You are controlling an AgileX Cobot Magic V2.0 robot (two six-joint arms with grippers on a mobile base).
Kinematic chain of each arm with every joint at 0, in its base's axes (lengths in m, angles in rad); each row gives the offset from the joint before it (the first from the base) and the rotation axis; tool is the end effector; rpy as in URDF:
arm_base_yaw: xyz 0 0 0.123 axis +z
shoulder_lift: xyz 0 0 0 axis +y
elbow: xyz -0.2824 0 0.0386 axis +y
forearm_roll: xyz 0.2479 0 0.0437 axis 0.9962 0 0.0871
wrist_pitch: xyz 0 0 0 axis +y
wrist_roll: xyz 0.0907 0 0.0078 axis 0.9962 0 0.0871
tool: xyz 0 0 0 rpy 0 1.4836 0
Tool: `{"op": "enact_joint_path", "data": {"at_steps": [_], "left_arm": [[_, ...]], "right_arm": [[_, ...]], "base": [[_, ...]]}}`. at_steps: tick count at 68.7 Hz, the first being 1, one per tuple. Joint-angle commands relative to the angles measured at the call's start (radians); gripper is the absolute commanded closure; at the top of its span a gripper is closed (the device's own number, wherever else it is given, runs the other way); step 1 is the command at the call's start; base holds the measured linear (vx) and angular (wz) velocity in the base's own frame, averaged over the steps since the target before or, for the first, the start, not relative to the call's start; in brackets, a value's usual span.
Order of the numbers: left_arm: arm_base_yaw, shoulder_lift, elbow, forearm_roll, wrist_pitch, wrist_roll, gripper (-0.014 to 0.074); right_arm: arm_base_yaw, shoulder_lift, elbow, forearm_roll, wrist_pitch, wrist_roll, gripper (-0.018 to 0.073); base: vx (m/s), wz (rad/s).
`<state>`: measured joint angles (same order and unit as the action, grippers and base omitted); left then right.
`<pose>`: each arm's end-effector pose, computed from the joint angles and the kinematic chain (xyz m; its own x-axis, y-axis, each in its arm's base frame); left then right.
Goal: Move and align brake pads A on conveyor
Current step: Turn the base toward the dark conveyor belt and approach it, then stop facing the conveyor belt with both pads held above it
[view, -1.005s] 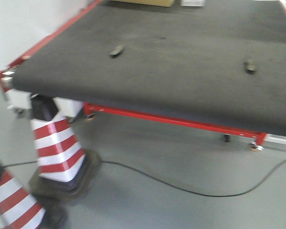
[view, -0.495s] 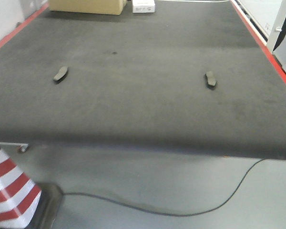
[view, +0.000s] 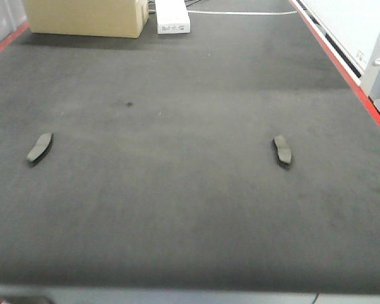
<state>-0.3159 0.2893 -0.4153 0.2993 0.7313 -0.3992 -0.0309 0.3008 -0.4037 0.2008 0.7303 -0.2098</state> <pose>0.0619 -0.0013 0.2725 -0.4694 -0.0246 -0.8827 0.0598 0.9964 -0.0596 0.0619 0.0102 0.2667 -0.4995 -0.0433 -0.8652 -0.1139 0.9934 0.0160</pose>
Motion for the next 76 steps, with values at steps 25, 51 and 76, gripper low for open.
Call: {"op": "enact_joint_path", "data": {"at_steps": [25, 51, 76], "left_arm": [[0.0, 0.011, -0.028, 0.013, -0.084, -0.001, 0.0603], [0.0, 0.011, -0.028, 0.013, -0.084, -0.001, 0.0603], [0.0, 0.011, -0.028, 0.013, -0.084, -0.001, 0.0603]], "right_arm": [[-0.008, 0.009, -0.032, 0.011, -0.084, -0.007, 0.0571], [-0.008, 0.009, -0.032, 0.011, -0.084, -0.007, 0.0571], [-0.008, 0.009, -0.032, 0.011, -0.084, -0.007, 0.0571]], "base": [[0.3, -0.06], [0.15, -0.01], [0.07, 0.0]]}}
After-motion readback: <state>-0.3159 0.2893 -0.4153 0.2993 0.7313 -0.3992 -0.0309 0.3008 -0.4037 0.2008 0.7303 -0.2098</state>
